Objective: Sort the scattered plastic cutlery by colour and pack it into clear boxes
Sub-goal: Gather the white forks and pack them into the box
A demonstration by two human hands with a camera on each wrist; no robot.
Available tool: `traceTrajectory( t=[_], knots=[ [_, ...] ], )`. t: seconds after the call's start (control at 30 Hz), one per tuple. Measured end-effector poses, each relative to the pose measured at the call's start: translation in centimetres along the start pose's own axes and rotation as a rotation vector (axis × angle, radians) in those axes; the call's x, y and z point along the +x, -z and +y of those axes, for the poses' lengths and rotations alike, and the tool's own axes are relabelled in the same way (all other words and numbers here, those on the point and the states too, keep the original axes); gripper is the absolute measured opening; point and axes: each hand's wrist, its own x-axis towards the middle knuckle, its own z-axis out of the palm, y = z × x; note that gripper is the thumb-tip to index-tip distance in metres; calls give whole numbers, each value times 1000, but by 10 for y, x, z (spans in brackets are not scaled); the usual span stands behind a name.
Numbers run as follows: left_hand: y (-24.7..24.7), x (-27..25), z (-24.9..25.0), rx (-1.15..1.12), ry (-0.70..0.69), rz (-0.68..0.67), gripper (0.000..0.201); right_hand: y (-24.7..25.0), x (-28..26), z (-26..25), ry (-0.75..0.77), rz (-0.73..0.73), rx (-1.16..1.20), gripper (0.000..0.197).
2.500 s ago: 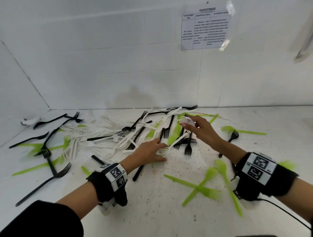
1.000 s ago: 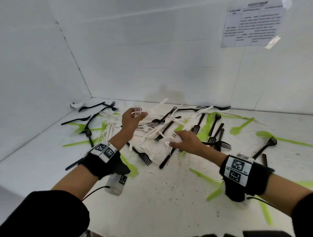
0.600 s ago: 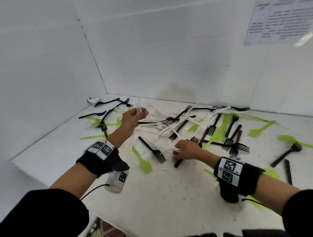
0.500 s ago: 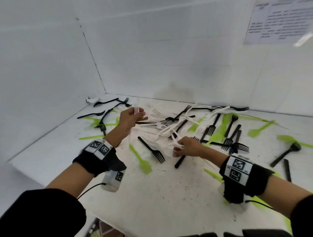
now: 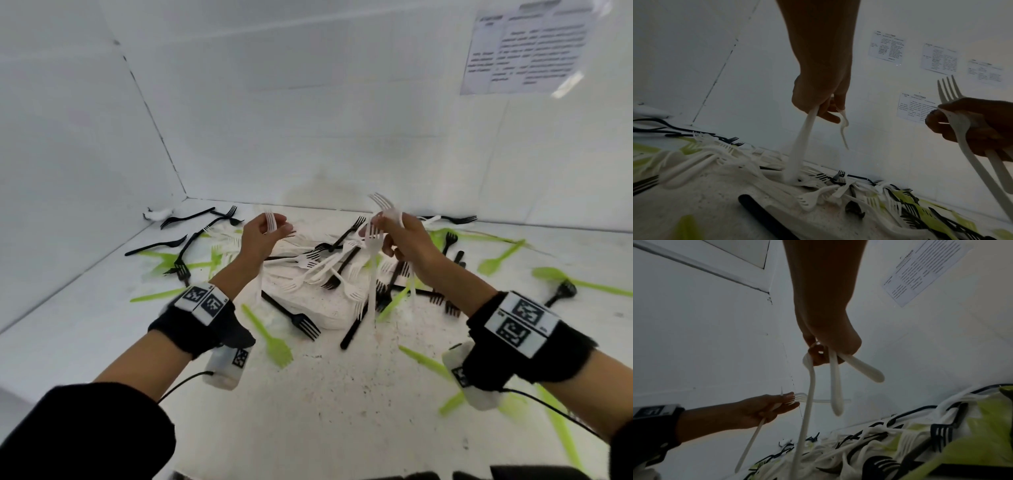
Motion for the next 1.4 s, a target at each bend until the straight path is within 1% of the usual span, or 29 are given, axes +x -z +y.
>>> traceTrajectory(
  t=[0.1,0.17,0.23,0.37,0.4,0.5,0.6,0.67,0.73,0.83,0.87,0.93,0.97,1.0,1.03,1.07,1.13,1.17,1.2,1.27,1.33,1.4],
  knots=[
    [-3,-1,5,9,-4,-58,34,-4,0,1,5,87,121,16],
    [-3,-3,7,-18,17,-86,38,-7,-2,1,2,85,105,17],
    [-4,-4,10,-58,45,-96,34,-10,-1,5,3,42,72,15],
    [-6,0,10,-179,155,-89,7,-14,3,18,-19,-18,-9,17],
    [-6,1,11,-219,189,-84,7,-16,3,19,-22,-26,-5,17],
    [-5,8,10,-360,269,-50,17,-20,-1,20,-28,-61,-7,19],
    [-10,15,7,-507,339,-21,21,-19,-3,22,-9,-101,-74,24],
    [-15,18,5,-523,359,-29,26,-19,-3,25,-11,-129,-114,26],
    [-20,18,5,-475,369,-66,31,-18,-2,27,-21,-119,-140,27],
    [-30,18,5,-358,364,-139,41,-15,1,30,-84,-81,-142,27],
    [-32,17,6,-289,355,-189,39,-14,3,32,-100,-68,-150,28],
    [-35,15,7,-87,299,-326,20,-11,7,35,-93,-45,-204,28],
    [-36,15,6,32,265,-402,22,-9,9,38,-82,-38,-244,29],
    [-37,14,5,129,239,-473,31,-8,10,39,-72,-35,-289,30],
    [-37,13,4,201,223,-538,35,-7,12,41,-65,-34,-342,32],
    [-38,10,3,265,210,-596,33,-6,12,43,-55,-29,-399,33],
    [-39,4,2,403,178,-703,22,-4,15,45,-14,3,-531,37],
    [-39,2,1,479,159,-750,21,-3,16,44,14,27,-593,38],
    [-40,0,-2,549,135,-788,26,-2,18,43,40,51,-623,40],
    [-43,-1,-10,670,78,-833,34,-2,21,38,72,47,-578,42],
    [-45,-1,-17,775,-24,-844,28,-3,21,32,54,-5,-421,38],
    [-47,-2,-21,851,-82,-861,22,-5,22,30,-5,-13,-300,32]
  ],
)
